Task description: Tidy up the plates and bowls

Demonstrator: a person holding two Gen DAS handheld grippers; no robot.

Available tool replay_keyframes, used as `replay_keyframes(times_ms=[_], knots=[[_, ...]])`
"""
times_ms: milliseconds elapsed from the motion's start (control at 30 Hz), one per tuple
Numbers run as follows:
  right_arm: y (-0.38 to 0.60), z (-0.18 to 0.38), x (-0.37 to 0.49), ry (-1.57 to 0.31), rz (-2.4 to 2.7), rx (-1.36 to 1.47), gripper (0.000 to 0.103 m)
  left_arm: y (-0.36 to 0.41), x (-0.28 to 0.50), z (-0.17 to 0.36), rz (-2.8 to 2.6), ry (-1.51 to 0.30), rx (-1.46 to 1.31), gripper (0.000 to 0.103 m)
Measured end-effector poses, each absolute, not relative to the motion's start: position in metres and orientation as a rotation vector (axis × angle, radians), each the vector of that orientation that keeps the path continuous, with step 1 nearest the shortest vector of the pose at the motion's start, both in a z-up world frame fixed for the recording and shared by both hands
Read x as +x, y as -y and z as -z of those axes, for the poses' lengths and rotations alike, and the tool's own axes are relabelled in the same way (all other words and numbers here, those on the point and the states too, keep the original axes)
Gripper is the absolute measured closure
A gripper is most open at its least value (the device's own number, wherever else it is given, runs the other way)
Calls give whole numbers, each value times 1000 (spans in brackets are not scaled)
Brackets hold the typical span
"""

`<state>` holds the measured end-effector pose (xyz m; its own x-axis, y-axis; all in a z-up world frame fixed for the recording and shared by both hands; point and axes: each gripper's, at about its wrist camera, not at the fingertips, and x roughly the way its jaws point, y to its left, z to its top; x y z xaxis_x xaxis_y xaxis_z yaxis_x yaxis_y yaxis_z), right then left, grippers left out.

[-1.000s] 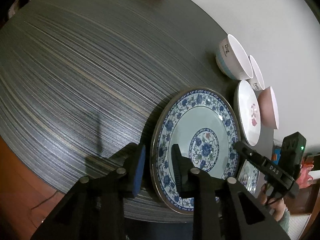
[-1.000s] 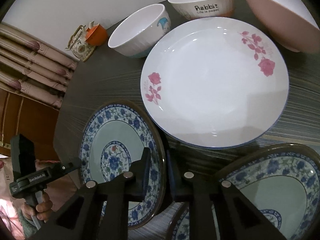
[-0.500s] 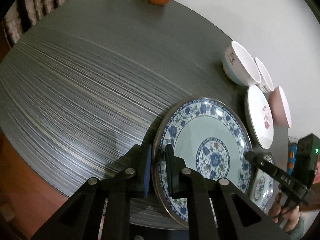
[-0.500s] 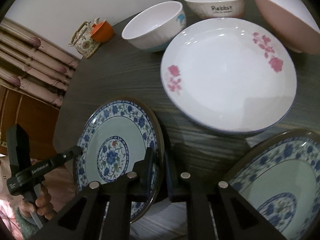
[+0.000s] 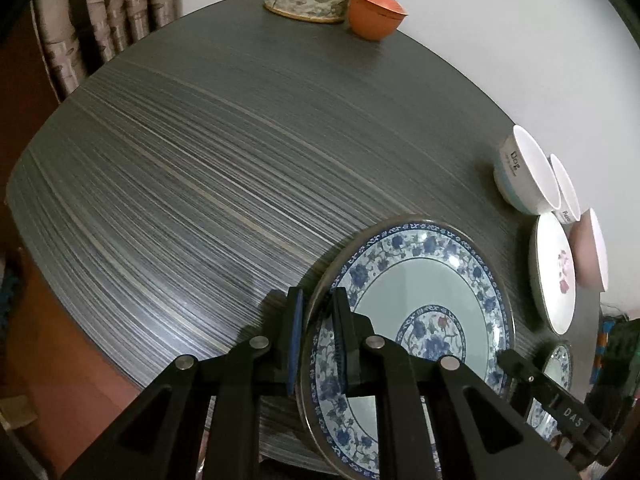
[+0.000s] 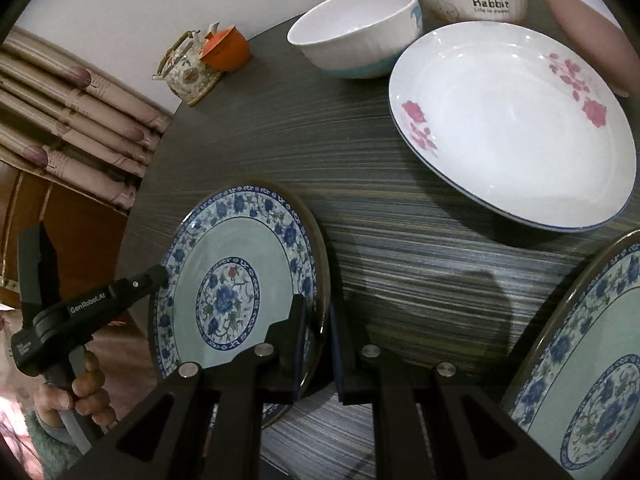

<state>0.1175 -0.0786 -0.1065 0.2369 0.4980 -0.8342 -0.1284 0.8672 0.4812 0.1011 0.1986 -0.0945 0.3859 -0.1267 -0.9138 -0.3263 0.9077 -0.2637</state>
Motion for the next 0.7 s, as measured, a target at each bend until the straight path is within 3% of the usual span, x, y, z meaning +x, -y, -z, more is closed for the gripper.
replay_keyframes(times_ms=[700], knots=[[69, 106, 121, -1277, -416, 291, 88, -188, 105, 105, -158, -1194, -434, 87]])
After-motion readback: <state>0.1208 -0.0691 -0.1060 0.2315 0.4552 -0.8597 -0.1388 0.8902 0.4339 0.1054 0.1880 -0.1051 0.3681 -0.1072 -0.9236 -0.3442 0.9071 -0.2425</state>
